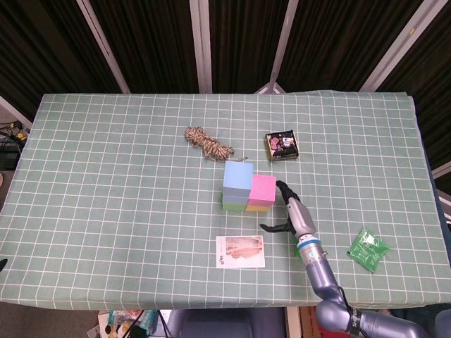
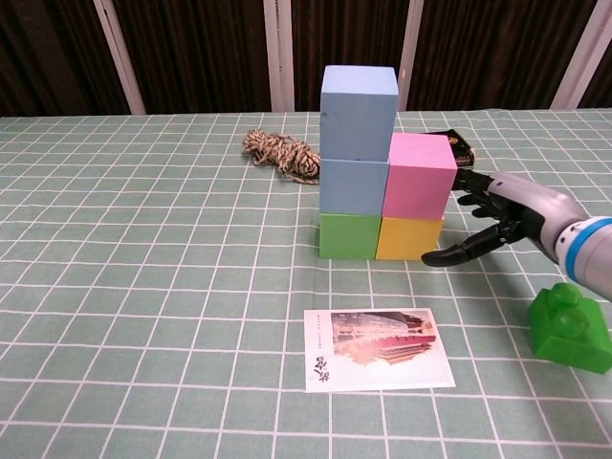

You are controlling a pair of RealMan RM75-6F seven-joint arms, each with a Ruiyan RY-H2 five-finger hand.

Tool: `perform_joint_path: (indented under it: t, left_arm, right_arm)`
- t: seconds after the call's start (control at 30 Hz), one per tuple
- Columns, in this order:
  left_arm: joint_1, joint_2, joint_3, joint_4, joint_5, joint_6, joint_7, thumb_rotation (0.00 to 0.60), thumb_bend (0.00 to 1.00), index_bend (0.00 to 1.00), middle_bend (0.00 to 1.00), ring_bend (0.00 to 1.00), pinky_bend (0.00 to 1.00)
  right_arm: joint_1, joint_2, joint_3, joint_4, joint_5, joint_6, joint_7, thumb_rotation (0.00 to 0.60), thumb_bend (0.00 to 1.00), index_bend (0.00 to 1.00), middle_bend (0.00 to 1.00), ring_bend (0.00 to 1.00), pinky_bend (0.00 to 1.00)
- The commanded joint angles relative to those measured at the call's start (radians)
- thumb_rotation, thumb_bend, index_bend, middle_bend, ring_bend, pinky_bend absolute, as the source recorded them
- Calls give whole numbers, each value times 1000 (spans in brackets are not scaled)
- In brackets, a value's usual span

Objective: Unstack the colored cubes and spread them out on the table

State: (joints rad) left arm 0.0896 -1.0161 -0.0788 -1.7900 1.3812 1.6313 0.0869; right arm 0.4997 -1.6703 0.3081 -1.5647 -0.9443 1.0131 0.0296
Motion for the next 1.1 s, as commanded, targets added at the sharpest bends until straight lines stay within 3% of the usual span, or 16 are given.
perform_joint_path:
  t: [0.03, 0.47, 0.67, 0.83, 1.1]
  left_arm:
    - [-4, 0, -5, -1, -13, -8, 2, 600, 170, 189, 0, 0, 0]
    - [-19, -8, -21, -5, -53, -26, 35, 600, 169, 206, 7, 0, 0]
    - [-19, -15, -25, -9, -59, -18, 50, 600, 169, 213, 16, 0, 0]
    - [-23, -20, -28, -9, -69, -21, 63, 600, 169, 219, 25, 0, 0]
    - [-28, -21, -32, -11, -80, -26, 73, 600, 169, 228, 40, 0, 0]
  right_arm:
    - [23, -34, 17, 39, 9, 0, 0, 600, 128, 0, 24, 21, 0]
    - [73, -92, 67, 124, 51, -1, -11, 600, 128, 54, 251, 264, 0]
    - [91, -117, 79, 154, 59, 4, -13, 600, 128, 188, 446, 469, 39]
    - [96, -146, 73, 206, 33, 30, -10, 600, 128, 197, 498, 526, 110]
    - [85, -146, 66, 308, -36, 90, -3, 600, 128, 200, 506, 533, 115]
